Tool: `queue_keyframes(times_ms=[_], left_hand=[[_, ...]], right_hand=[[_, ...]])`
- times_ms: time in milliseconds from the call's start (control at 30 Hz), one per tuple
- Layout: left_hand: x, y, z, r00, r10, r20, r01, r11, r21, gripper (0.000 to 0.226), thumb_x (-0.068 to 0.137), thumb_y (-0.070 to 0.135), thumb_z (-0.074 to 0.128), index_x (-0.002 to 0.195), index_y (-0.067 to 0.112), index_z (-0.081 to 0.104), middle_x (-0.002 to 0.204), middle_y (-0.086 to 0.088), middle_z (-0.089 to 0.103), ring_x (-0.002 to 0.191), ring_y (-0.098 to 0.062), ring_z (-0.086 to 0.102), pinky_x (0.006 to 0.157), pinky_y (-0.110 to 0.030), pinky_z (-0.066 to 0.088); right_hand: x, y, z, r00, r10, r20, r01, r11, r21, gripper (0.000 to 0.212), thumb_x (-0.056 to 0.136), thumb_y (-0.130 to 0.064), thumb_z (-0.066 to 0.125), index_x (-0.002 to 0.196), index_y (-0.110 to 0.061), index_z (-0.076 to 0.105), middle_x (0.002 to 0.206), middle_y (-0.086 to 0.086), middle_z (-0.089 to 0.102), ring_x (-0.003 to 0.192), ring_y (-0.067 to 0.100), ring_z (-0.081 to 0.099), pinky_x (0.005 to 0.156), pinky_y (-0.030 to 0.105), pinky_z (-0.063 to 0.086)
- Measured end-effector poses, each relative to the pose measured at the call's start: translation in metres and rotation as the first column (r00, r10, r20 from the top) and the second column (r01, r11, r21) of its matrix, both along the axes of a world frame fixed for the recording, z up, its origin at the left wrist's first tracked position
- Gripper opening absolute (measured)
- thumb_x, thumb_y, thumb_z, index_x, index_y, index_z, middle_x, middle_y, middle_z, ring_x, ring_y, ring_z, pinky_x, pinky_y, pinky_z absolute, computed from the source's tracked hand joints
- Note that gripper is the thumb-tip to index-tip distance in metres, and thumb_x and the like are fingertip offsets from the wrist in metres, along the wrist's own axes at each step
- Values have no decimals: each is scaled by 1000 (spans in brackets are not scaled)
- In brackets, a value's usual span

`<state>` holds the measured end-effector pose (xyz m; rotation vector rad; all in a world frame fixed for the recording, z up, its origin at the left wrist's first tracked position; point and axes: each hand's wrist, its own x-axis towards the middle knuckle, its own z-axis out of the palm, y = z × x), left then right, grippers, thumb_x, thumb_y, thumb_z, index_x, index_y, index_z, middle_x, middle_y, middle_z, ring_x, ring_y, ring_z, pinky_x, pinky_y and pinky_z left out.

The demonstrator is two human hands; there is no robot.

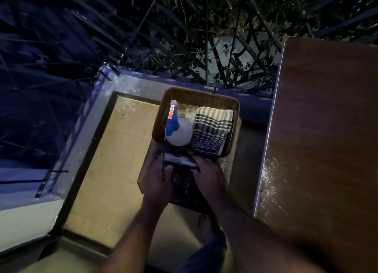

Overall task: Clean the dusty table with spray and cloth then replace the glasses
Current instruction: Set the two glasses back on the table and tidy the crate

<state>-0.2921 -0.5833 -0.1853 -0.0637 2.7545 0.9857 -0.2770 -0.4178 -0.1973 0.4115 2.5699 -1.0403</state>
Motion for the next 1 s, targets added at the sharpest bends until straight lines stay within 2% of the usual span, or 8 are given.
queue_keyframes(times_ms=[100, 233, 367, 567, 733, 833, 900, 1000], left_hand=[[4, 10, 10, 999, 28, 30, -29, 1000, 10, 68, 97, 48, 38, 150, 6, 47, 148, -12, 55, 135, -27, 53, 111, -46, 44], [10, 23, 27, 994, 48, 100, -51, 998, 24, 48, 102, 26, 54, 143, 1, 54, 138, -17, 62, 126, -31, 58, 101, -24, 39], [30, 31, 46, 986, 160, -45, -156, 985, 81, 65, 99, 50, 41, 135, -1, 58, 124, -20, 66, 114, -36, 63, 96, -56, 51], [49, 60, 97, 976, 217, -14, -213, 967, 140, 78, 91, 58, 35, 150, 7, 45, 148, -16, 53, 138, -33, 47, 113, -55, 39], [56, 94, 142, 961, 270, -52, -259, 953, 158, 71, 92, 47, 42, 153, 10, 42, 155, -13, 45, 144, -30, 42, 120, -49, 33], [60, 129, 172, 961, 250, -118, -229, 959, 163, 62, 100, 49, 43, 155, 19, 39, 159, -7, 41, 145, -29, 41, 120, -48, 32], [60, 152, 186, 961, 229, -156, -199, 962, 187, 57, 104, 42, 46, 155, 16, 39, 159, -8, 40, 146, -29, 39, 120, -47, 31], [60, 198, 204, 974, 155, -168, -111, 963, 245, 52, 107, 28, 44, 155, 9, 38, 160, -10, 40, 147, -24, 36, 119, -35, 26]], right_hand=[[0, 1, 1, 1000, -16, -9, 16, 999, -28, 46, 88, -17, 64, 134, -23, 61, 128, 6, 66, 117, 28, 61, 97, 33, 46], [9, 1, 13, 998, -11, -57, 7, 998, -67, 44, 86, -14, 63, 129, -21, 65, 127, 4, 67, 117, 25, 62, 100, 34, 47], [23, 0, 44, 995, 22, -93, -34, 991, -128, 43, 87, -19, 60, 130, -20, 64, 128, 6, 65, 118, 25, 59, 102, 35, 46], [39, 13, 99, 984, 72, -165, -94, 987, -128, 41, 90, -35, 57, 130, -30, 58, 120, 2, 65, 113, 23, 61, 94, 31, 47], [53, 39, 146, 951, 52, -306, -36, 998, 57, 39, 86, -52, 53, 114, -28, 64, 104, 1, 69, 92, 28, 68, 77, 39, 53], [66, 72, 177, 903, -33, -428, 94, 988, 122, 42, 80, -56, 53, 109, -32, 71, 99, -10, 72, 85, 13, 69, 73, 26, 52], [72, 93, 195, 881, -72, -468, 127, 988, 87, 43, 82, -54, 58, 117, -32, 70, 106, -11, 73, 92, 10, 68, 79, 23, 52], [81, 134, 219, 898, -78, -433, 106, 993, 41, 47, 91, -48, 50, 134, -29, 58, 123, -3, 67, 111, 23, 63, 94, 37, 50]])
